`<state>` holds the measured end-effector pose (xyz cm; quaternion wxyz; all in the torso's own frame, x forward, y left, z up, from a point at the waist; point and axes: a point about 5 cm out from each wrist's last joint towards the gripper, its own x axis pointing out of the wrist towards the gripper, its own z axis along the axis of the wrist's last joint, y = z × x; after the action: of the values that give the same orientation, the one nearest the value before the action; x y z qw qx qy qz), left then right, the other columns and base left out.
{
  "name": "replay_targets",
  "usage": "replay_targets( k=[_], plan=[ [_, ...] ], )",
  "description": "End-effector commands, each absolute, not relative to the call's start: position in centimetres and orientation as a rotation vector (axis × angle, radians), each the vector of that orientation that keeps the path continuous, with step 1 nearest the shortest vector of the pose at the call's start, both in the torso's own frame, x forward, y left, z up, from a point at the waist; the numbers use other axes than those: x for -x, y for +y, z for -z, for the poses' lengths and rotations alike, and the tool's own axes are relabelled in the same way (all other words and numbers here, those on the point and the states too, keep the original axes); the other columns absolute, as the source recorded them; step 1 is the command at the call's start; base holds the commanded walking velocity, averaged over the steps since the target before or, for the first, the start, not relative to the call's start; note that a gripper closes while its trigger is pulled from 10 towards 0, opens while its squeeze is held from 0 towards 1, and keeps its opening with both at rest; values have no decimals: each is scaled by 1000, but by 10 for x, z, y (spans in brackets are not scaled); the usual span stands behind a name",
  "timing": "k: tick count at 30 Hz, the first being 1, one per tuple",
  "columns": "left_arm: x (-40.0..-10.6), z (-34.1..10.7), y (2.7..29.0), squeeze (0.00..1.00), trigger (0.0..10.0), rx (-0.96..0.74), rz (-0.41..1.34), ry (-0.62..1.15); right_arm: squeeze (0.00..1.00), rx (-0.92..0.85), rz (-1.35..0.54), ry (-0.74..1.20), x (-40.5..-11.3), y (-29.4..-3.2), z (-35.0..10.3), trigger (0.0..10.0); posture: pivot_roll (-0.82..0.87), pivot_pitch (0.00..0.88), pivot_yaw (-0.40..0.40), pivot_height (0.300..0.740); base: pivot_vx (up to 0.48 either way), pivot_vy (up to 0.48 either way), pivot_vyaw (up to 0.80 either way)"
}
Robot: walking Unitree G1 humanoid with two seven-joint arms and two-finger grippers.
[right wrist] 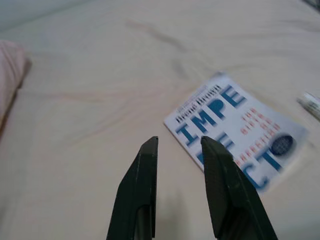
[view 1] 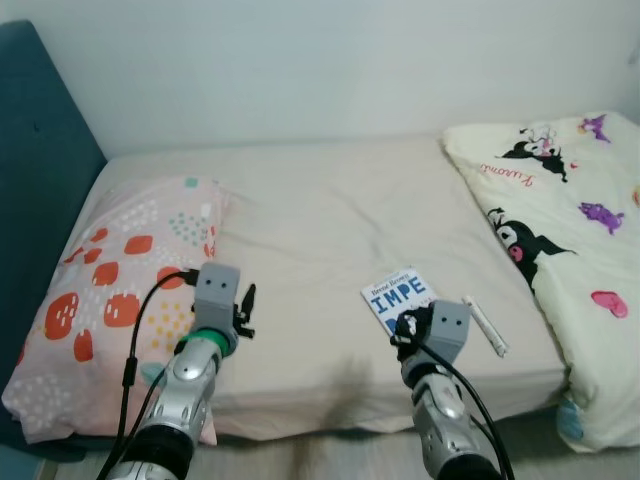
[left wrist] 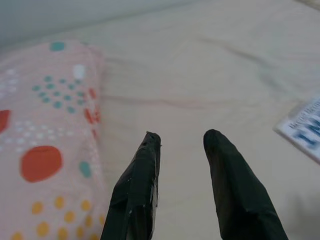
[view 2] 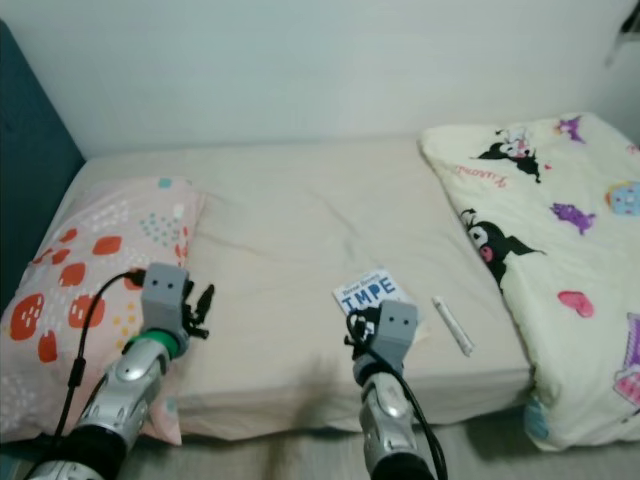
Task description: Clean up the room
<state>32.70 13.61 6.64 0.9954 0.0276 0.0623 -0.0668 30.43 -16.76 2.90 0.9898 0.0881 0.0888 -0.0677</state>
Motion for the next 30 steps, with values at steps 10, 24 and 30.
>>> replay_targets(
  k=[10, 24, 30],
  plan=[
    [-326, -63, 140, 0, 10000, -99, 109, 141, 0, -182, 141, 211, -300, -167, -23, 10000, 23, 0, 158, 740, 0, 0, 0],
    [-327, -63, 139, 0, 10000, -89, 116, 147, 0, -180, 140, 218, -300, -168, -22, 10000, 22, 0, 158, 740, 0, 0, 0],
    [-327, -63, 139, 0, 10000, -89, 119, 150, 0, -180, 143, 218, -300, -168, -22, 10000, 20, 0, 160, 740, 0, 0, 0]
  ],
)
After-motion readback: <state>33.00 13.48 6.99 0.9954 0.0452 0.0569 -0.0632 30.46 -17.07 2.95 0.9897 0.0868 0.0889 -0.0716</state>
